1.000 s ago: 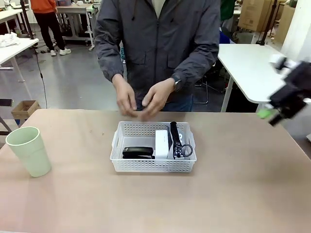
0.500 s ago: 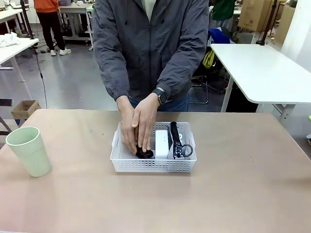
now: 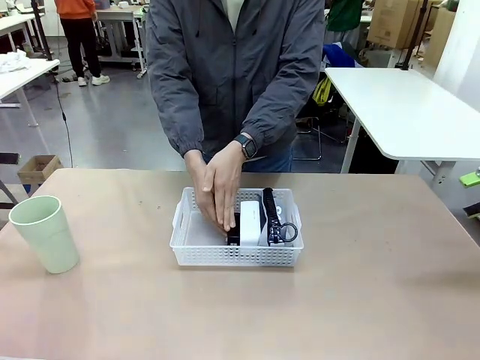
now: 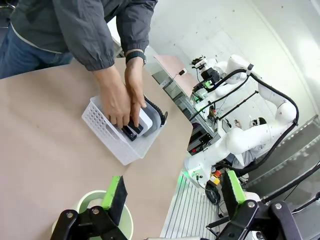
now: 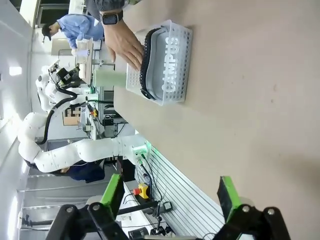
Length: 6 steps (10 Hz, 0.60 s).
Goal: Efficiently arrange items inside the basket to fit them all.
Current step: Pick up the Reusable plastic cup and place it inside the Organizing basket.
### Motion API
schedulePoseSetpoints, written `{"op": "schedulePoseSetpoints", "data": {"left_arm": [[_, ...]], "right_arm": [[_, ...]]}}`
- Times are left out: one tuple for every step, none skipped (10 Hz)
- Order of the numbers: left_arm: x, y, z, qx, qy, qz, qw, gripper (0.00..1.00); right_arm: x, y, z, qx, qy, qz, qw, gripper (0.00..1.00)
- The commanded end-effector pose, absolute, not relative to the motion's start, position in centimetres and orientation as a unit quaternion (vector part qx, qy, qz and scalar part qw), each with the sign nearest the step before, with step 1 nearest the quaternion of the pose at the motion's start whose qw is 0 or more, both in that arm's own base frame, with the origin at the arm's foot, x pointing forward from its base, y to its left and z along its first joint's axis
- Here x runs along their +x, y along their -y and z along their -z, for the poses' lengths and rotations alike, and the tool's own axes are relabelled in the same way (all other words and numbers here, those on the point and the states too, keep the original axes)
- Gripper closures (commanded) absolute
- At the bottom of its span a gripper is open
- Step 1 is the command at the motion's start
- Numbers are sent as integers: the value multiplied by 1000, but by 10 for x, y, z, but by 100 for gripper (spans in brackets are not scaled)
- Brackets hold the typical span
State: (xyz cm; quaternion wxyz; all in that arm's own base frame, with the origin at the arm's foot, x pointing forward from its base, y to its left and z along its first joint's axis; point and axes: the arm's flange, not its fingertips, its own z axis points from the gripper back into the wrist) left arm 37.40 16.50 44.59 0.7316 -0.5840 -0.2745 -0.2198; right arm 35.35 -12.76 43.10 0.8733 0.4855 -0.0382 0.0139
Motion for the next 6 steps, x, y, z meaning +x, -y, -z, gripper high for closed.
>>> {"op": "schedulePoseSetpoints", "data": {"left_arm": [[372,-166,-448,-585,277,226,728,0],[372,-166,-448,-585,277,226,728,0],[372,-166,-448,-585,277,226,728,0],[372,-166,-448,-585,277,226,728,0],[372,-166,-448,-585,277,226,728,0],[372,-166,-448,-585,277,226,728,0]], "right_arm": [[349,133,-434,484,33,-17,874,0],[349,133,-434,484,33,-17,874,0],[349,133,-434,484,33,-17,874,0],[349,133,-434,484,33,-17,874,0],[349,133,-434,484,33,-17,874,0],[349,133,-434,484,33,-17,874,0]]}}
